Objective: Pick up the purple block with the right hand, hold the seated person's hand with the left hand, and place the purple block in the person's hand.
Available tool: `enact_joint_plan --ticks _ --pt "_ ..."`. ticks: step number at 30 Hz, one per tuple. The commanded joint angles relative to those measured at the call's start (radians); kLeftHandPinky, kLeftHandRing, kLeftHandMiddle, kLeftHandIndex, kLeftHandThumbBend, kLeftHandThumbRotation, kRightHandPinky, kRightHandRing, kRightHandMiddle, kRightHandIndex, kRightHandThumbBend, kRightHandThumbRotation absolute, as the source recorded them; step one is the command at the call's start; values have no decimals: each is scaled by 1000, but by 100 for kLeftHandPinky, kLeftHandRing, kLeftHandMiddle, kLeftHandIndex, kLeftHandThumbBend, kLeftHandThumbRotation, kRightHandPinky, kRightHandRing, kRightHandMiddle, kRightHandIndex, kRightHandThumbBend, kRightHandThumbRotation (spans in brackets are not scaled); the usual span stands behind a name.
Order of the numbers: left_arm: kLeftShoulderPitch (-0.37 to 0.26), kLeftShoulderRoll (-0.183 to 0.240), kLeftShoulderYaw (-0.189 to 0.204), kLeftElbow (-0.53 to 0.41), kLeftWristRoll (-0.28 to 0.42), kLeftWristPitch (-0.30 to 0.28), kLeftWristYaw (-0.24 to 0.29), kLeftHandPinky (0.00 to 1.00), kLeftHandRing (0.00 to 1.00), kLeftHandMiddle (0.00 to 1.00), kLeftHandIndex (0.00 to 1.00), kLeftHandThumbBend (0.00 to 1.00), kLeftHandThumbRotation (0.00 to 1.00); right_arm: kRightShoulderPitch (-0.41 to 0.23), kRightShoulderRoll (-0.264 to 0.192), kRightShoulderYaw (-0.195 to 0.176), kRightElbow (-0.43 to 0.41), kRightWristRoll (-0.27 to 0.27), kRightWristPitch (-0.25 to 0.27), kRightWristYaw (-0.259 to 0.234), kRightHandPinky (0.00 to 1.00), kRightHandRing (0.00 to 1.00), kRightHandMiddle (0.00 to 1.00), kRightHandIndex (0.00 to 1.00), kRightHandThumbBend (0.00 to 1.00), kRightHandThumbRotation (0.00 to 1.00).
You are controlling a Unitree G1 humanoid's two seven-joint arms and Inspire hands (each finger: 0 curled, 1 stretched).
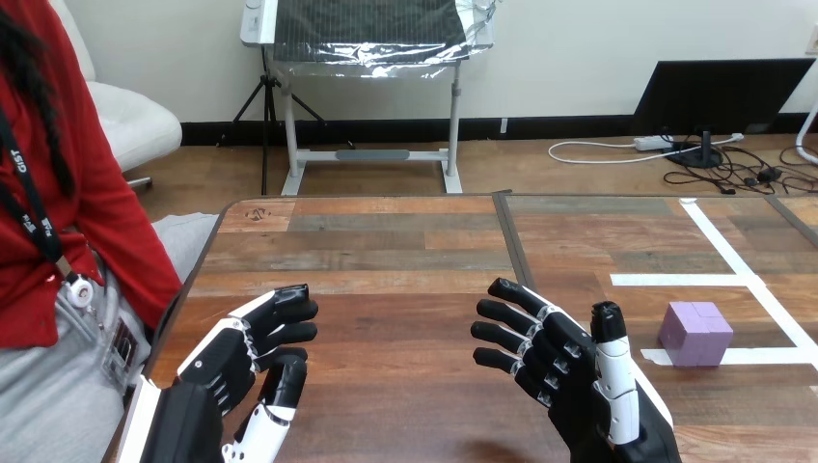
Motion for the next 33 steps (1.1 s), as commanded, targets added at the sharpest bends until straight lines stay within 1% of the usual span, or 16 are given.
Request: enact_joint_plan --ticks 1,21,28,33 --pt "-49 -11 -8 -26 -2 -8 3 69 75 78 77 31 63 -42 -13 -7 -58 7 -3 5 78 82 83 85 79 100" --pt "-44 -11 -11 -23 -14 -9 -3 70 75 78 77 31 63 -43 -21 -4 -56 9 -2 12 79 83 84 85 78 100" --pt "-45 -12 -10 -23 -8 -9 0 70 75 78 77 30 63 -46 -26 -2 -54 11 1 14 80 83 84 85 78 100" --pt "-45 -14 -6 -23 2 -8 5 70 75 78 77 31 63 -56 -29 1 -45 -3 -7 10 80 83 84 85 78 100"
